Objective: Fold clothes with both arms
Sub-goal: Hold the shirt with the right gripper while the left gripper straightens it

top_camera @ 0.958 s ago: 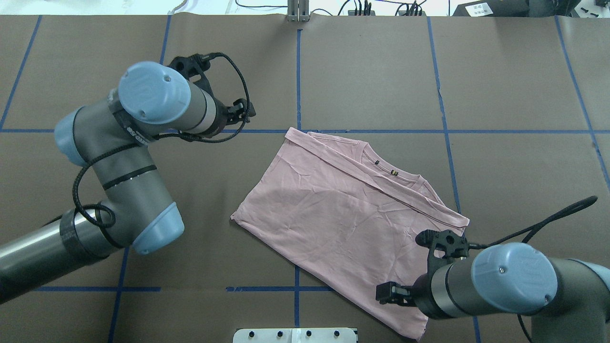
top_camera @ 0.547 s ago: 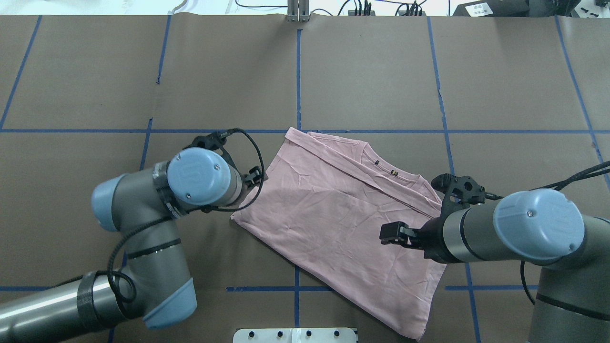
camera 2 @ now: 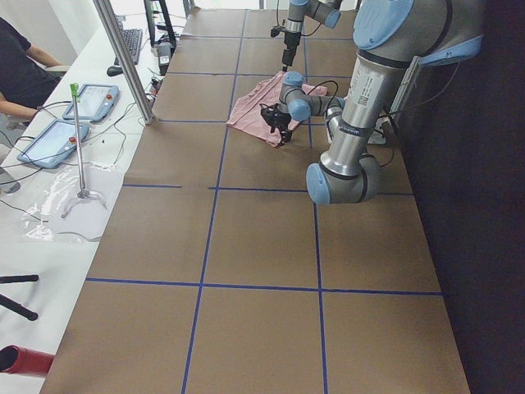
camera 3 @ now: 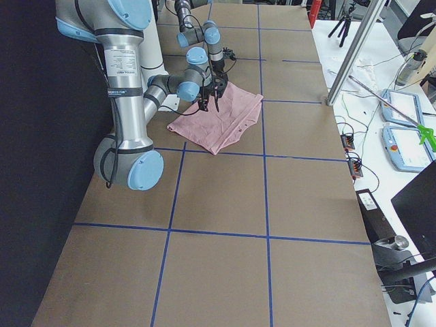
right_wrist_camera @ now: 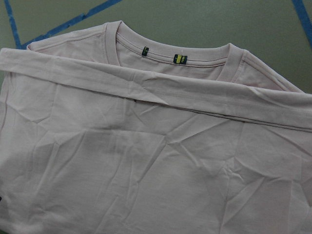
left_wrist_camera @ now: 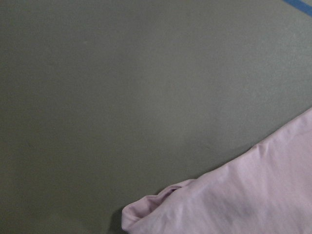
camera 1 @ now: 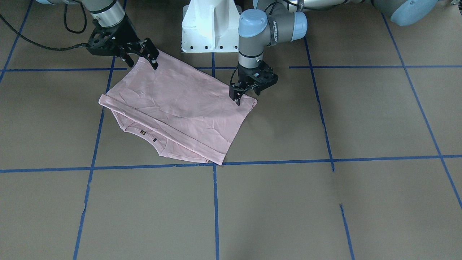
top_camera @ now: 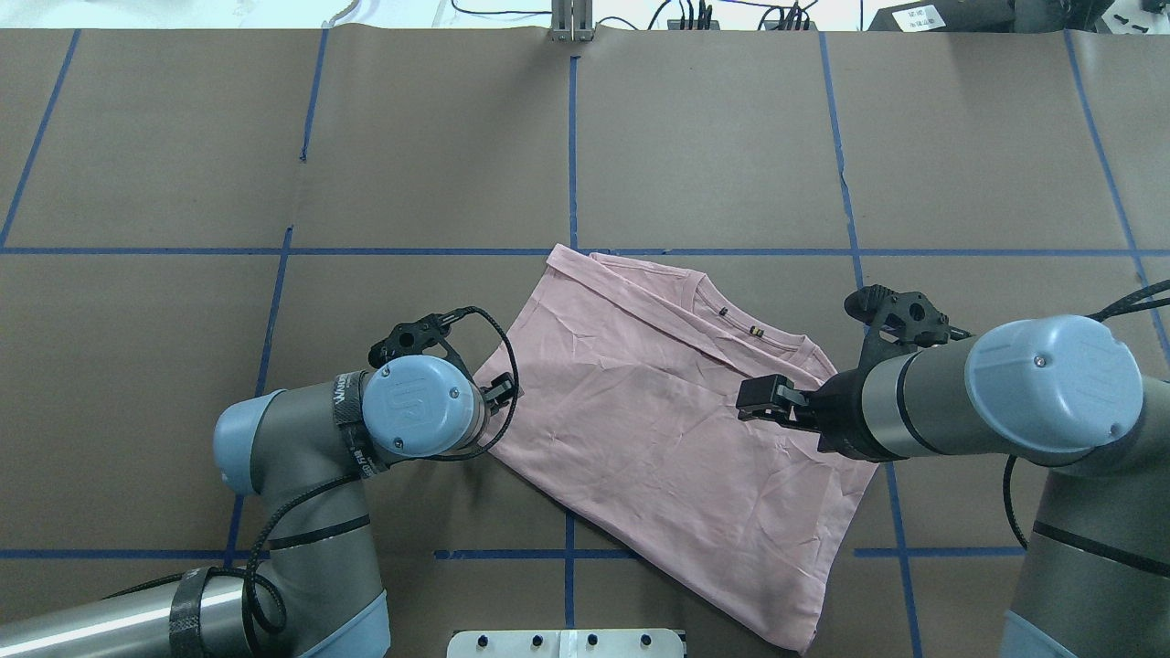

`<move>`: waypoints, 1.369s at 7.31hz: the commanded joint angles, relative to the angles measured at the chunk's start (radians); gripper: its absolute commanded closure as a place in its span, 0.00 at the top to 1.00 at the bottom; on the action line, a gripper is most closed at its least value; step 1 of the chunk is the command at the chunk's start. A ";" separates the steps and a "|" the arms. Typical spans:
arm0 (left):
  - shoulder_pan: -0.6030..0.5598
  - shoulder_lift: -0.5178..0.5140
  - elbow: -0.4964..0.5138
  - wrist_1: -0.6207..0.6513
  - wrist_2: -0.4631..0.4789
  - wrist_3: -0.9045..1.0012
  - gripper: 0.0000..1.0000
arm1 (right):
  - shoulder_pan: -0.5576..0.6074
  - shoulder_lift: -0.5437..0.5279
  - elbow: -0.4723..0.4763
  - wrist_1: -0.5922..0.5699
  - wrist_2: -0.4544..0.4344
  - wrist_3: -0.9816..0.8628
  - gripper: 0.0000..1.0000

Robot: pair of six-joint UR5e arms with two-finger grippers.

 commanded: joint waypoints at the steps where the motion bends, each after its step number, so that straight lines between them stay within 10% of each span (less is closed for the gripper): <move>1: -0.002 0.001 0.004 0.001 0.011 0.002 0.82 | 0.004 0.002 0.001 0.000 0.002 0.000 1.00; 5: -0.013 0.001 0.002 0.001 0.016 0.002 0.02 | 0.004 0.003 0.001 0.000 0.002 0.001 1.00; 10: -0.146 -0.019 -0.009 -0.005 0.009 0.014 0.00 | 0.006 0.002 -0.002 0.000 -0.001 0.001 1.00</move>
